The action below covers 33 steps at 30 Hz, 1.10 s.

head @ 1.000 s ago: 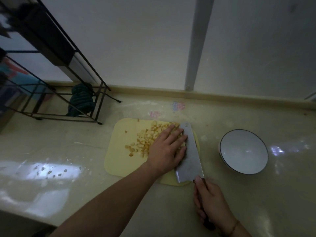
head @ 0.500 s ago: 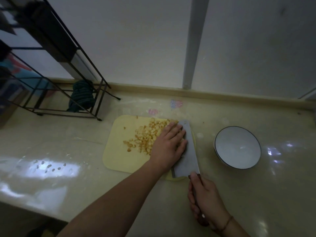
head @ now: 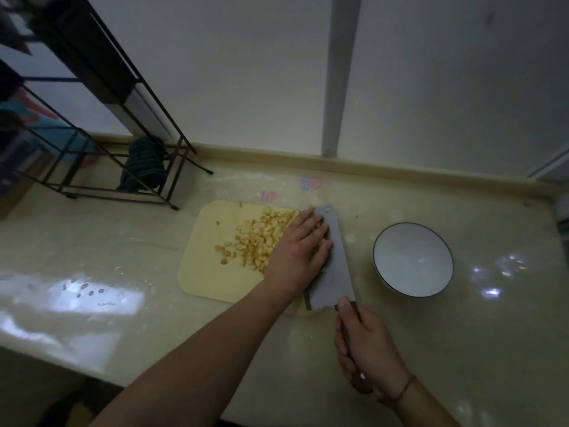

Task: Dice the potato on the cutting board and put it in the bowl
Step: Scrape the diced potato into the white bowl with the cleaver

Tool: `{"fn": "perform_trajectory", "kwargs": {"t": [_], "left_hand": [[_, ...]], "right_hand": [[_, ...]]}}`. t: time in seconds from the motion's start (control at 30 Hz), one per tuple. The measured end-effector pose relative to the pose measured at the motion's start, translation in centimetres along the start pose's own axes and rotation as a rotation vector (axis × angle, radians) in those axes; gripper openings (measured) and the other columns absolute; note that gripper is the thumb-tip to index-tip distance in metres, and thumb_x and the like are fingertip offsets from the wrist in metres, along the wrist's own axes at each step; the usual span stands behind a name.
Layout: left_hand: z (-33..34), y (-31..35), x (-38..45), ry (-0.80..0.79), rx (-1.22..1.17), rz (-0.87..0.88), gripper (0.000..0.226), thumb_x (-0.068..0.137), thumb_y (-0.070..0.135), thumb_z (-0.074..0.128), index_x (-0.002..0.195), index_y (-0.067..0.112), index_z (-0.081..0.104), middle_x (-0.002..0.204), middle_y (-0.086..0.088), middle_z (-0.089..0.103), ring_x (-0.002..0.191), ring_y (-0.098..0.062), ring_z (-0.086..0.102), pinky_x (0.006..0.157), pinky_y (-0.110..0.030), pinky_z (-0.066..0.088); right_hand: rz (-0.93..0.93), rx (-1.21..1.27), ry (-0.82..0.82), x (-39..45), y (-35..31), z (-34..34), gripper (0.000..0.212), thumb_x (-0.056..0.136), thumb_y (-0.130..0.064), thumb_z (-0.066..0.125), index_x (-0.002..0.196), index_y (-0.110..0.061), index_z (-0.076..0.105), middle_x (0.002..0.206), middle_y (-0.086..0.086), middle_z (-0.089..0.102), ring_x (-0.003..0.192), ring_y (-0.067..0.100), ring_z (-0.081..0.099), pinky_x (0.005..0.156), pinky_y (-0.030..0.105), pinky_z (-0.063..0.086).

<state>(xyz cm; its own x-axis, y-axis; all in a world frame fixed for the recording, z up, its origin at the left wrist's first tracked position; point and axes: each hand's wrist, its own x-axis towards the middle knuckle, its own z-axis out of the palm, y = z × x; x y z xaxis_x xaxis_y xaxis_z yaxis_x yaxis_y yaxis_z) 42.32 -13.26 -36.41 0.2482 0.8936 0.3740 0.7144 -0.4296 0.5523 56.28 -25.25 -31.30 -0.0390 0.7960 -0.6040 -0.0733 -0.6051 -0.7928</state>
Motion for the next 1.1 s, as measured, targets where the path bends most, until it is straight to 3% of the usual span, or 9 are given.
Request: {"fn": "perform_trajectory", "kwargs": {"t": [0.23,0.5,0.63,0.8,0.87,0.93,1.0,1.1], "left_hand": [[-0.2,1.3,0.2,0.051,-0.037,-0.024,0.041,0.097,0.029,0.055,0.123,-0.001,0.069,0.136,-0.015,0.061,0.139,-0.028,0.044,0.114,-0.044,0.039],[-1.1,2.0,-0.5,-0.026,-0.036,-0.132,0.047,0.099,0.036,0.049,0.126,0.002,0.067,0.14,-0.013,0.059,0.141,-0.026,0.041,0.115,-0.043,0.038],[-1.8,3.6,0.4,-0.011,-0.043,-0.067,0.046,0.098,0.035,0.05,0.124,0.002,0.068,0.137,-0.013,0.061,0.138,-0.028,0.045,0.114,-0.045,0.038],[-0.5,9.0,2.0,0.037,-0.133,0.073,0.039,0.094,0.03,0.057,0.114,0.0,0.072,0.125,-0.015,0.067,0.129,-0.03,0.052,0.117,-0.022,0.027],[0.8,11.4,2.3,0.002,-0.198,0.101,0.037,0.093,0.027,0.058,0.111,0.0,0.073,0.122,-0.016,0.068,0.127,-0.029,0.052,0.117,-0.023,0.027],[2.1,13.7,2.4,-0.081,-0.221,0.107,0.034,0.092,0.025,0.06,0.11,-0.001,0.073,0.121,-0.016,0.068,0.126,-0.029,0.051,0.114,-0.033,0.034],[3.0,15.4,2.2,-0.205,-0.22,0.047,0.033,0.095,0.024,0.06,0.115,0.001,0.071,0.128,-0.014,0.066,0.132,-0.029,0.048,0.113,-0.037,0.035],[4.1,16.3,1.7,-0.312,-0.232,-0.01,0.029,0.097,0.024,0.06,0.112,0.002,0.072,0.128,-0.013,0.065,0.133,-0.028,0.046,0.117,-0.038,0.032]], "right_hand": [[-0.008,-0.054,-0.039,-0.5,-1.0,-1.4,0.051,0.102,-0.036,0.042,0.075,0.007,0.038,0.052,0.018,0.038,0.032,0.019,0.03,0.038,0.023,0.03],[0.051,-0.059,-0.076,-1.3,-1.8,-1.4,0.044,0.101,-0.038,0.042,0.073,-0.006,0.047,0.052,0.017,0.039,0.031,0.019,0.031,0.04,0.025,0.031],[0.077,0.002,-0.056,-3.1,-2.9,-2.1,0.045,0.1,-0.04,0.045,0.07,-0.007,0.048,0.051,0.016,0.039,0.031,0.018,0.03,0.04,0.024,0.029],[0.057,-0.033,0.06,-6.7,-4.7,-5.6,0.05,0.098,-0.036,0.046,0.057,-0.009,0.052,0.044,0.019,0.041,0.031,0.018,0.034,0.04,0.024,0.029],[0.102,-0.018,0.156,-8.3,-5.3,-7.5,0.048,0.097,-0.032,0.049,0.06,-0.002,0.054,0.043,0.021,0.041,0.033,0.018,0.035,0.038,0.022,0.026],[0.144,-0.024,0.221,-9.5,-5.5,-9.4,0.049,0.096,-0.03,0.052,0.061,0.003,0.055,0.044,0.023,0.044,0.035,0.019,0.037,0.042,0.024,0.029],[0.185,-0.092,0.238,-10.3,-5.5,-11.0,0.053,0.096,-0.033,0.052,0.054,0.0,0.057,0.045,0.025,0.048,0.037,0.022,0.042,0.048,0.027,0.032],[0.257,-0.084,0.226,-10.9,-5.8,-12.1,0.056,0.095,-0.035,0.052,0.05,-0.003,0.056,0.046,0.024,0.048,0.037,0.021,0.041,0.043,0.023,0.029]]}}
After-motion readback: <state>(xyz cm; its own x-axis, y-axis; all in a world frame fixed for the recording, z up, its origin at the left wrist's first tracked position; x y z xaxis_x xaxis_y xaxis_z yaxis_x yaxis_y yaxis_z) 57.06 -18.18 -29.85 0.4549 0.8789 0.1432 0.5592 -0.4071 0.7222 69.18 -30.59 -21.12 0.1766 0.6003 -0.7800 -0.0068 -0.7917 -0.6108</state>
